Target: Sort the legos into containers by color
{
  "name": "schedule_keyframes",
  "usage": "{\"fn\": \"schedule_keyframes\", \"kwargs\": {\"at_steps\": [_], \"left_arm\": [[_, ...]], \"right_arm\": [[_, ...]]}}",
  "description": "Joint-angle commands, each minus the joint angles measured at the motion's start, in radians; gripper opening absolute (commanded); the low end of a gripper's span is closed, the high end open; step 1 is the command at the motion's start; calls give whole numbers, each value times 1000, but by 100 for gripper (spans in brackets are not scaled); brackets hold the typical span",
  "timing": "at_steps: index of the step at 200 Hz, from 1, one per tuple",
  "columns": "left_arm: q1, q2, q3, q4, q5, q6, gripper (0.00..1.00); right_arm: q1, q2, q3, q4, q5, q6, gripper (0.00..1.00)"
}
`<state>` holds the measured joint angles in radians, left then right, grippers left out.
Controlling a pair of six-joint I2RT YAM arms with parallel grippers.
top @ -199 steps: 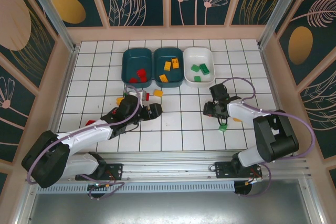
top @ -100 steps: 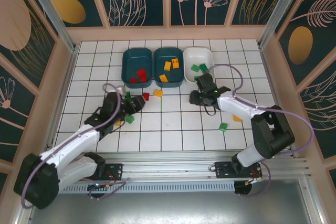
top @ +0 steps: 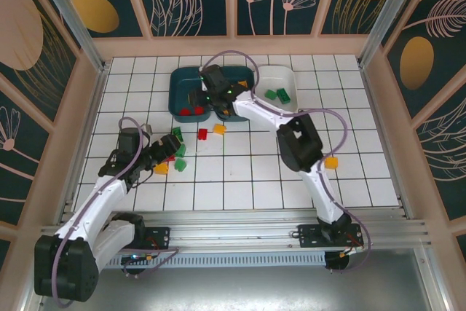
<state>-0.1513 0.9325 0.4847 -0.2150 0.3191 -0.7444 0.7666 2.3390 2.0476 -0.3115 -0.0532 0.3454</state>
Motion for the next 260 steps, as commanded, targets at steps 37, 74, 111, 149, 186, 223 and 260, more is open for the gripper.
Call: {"fn": "schedule_keyframes", "kwargs": {"at_steps": [37,74,111,149,186,223,260], "left_arm": [[1,16,80,-81,23,60,76],[-107,121,199,-85,-70,74,72],[-318,363,379,-136,-284,134,72],[-388,599,547,-182,-408,190,71],[-419,753,626,-222,-527,214,67],[-420,876,664,-192,-514,243,63],[-421,968,705,-159,-528,255,55]], "right_arm": [[2,164,375,-224,7,-42,70],[-7,-33,147,-159,63,-54,71],[-44,-403,-414,64,104,-2,71],[-152,-757,-929,146,152,99,71],[-350,-1073,-1238,88,145,153,71],[-513,-1263,-1382,63,78,144,71],[-543,-1257,-1403,84,-1,123,71]]}}
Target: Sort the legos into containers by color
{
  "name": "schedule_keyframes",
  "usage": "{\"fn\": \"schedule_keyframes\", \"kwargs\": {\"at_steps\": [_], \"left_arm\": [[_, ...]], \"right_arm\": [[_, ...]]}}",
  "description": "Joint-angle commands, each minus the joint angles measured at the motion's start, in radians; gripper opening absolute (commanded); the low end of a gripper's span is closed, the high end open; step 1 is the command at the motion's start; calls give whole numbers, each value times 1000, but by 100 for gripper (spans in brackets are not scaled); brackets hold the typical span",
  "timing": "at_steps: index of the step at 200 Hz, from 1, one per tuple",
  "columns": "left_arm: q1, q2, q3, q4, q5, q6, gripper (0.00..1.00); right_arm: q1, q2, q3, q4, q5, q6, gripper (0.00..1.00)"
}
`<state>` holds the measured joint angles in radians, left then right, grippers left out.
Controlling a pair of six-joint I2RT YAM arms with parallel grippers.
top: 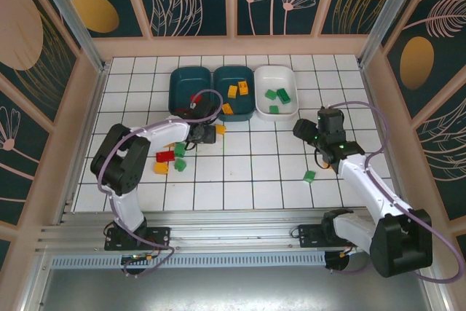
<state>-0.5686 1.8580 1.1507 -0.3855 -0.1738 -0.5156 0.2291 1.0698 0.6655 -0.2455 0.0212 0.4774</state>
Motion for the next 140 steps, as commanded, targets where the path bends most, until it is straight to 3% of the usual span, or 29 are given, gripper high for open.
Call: {"fn": "schedule_keyframes", "kwargs": {"at_steps": [1,40,80,140], "left_arm": [[-3,44,40,11,-36,26,55],[-3,99,42,30,-54,26,37],[-5,47,-11,32,-52,22,19],[-5,-182,-17,-22,2,45,13]], "right_arm": [[-6,13,-21,19,-78,-10,71],[-4,23,-27,48,-117,-15,69],[-1,26,-23,47,-133,-30,68],[33,63,-6,85,-145,-13,67]]}}
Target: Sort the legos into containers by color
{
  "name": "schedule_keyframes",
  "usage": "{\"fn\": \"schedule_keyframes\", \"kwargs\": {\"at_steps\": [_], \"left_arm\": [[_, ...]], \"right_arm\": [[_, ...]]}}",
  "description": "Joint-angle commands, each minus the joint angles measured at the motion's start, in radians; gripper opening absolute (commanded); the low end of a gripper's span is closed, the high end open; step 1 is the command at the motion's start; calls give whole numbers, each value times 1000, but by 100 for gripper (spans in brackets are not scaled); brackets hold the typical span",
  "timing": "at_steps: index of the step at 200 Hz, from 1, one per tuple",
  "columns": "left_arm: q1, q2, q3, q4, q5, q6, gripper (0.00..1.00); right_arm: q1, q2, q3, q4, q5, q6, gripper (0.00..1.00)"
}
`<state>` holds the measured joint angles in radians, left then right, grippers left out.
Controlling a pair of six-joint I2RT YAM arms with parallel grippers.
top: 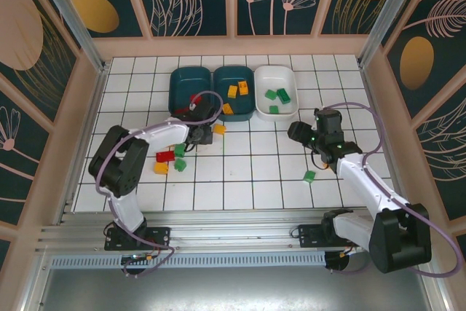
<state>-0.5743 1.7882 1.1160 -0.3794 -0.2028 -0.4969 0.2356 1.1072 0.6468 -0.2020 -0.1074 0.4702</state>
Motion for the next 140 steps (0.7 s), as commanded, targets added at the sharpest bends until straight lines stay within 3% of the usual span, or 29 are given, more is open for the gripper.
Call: {"fn": "schedule_keyframes", "kwargs": {"at_steps": [1,41,91,140], "left_arm": [[1,-114,18,-28,32,28,13],[35,-135,114,-44,119,40,9],[228,-10,288,-69,257,53,9],[288,234,550,-172,209,63,24]], "right_arm": [[28,27,13,43,-17,-5,66],[177,99,69,73,40,14,65],[344,265,178,130,63,12,65],[468,521,385,122,61,-158,70]]}}
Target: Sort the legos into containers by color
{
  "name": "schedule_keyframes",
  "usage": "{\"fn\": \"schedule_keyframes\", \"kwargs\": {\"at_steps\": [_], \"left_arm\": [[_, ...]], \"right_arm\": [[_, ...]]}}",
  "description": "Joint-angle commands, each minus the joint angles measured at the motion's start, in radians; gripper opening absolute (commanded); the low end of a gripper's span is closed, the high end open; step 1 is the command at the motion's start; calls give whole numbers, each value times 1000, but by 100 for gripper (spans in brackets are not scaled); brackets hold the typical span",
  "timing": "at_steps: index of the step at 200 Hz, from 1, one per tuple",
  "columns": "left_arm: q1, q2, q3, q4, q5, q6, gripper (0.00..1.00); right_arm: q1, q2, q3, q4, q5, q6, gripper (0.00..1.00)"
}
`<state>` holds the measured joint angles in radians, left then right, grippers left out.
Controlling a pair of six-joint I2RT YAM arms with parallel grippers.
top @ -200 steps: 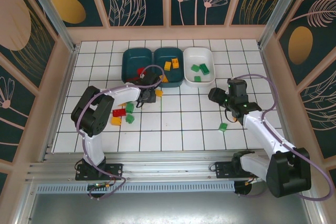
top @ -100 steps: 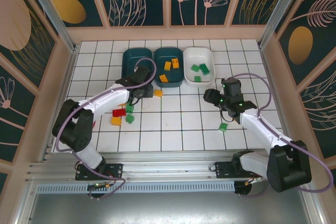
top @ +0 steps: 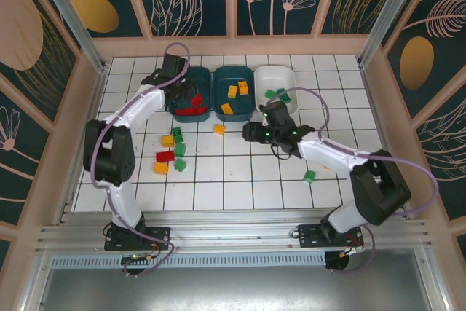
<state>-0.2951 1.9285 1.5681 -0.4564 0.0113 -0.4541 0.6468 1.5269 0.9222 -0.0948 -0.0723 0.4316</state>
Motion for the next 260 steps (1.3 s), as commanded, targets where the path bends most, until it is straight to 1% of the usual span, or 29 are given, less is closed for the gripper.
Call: {"fn": "schedule_keyframes", "kwargs": {"at_steps": [1,15,26,38,47,62,80,101,127,161,178,200,213,229,248,260], "left_arm": [[9,97,102,-98,-7,20,24],[24,145,169,-126,-2,19,30],[29,171,213,-144,-6,21,42],[33,187,262,-180,-13,22,51],[33,185,291,-203,-20,28,60],[33,151,299,-213,-24,34,67],[34,84,269,-212,-31,34,73],[33,-39,153,-165,-32,21,76],[33,-232,-72,-59,14,-15,78],[34,-463,-358,64,66,-58,81],[33,-531,-424,74,34,-64,83],[33,-583,-460,69,43,-55,84],[33,-596,-475,62,38,-54,84],[33,-609,-490,59,30,-52,84],[32,-617,-506,65,37,-57,84],[34,-622,-512,68,46,-61,84]], "right_arm": [[60,106,116,12,28,-124,70],[97,184,188,-17,70,-198,74],[121,241,245,-41,83,-247,75],[137,292,293,-51,128,-279,76],[144,326,335,-67,137,-294,76],[146,377,393,-93,159,-318,76],[146,425,438,-111,171,-350,76],[146,470,473,-126,139,-387,76],[146,521,506,-138,93,-403,72],[147,578,540,-126,101,-405,68],[150,617,568,-130,141,-412,66],[160,654,590,-128,193,-425,64],[165,658,586,-115,193,-430,62],[166,663,589,-111,164,-426,54],[172,659,588,-112,152,-419,37],[180,644,576,-111,157,-415,31]]}}
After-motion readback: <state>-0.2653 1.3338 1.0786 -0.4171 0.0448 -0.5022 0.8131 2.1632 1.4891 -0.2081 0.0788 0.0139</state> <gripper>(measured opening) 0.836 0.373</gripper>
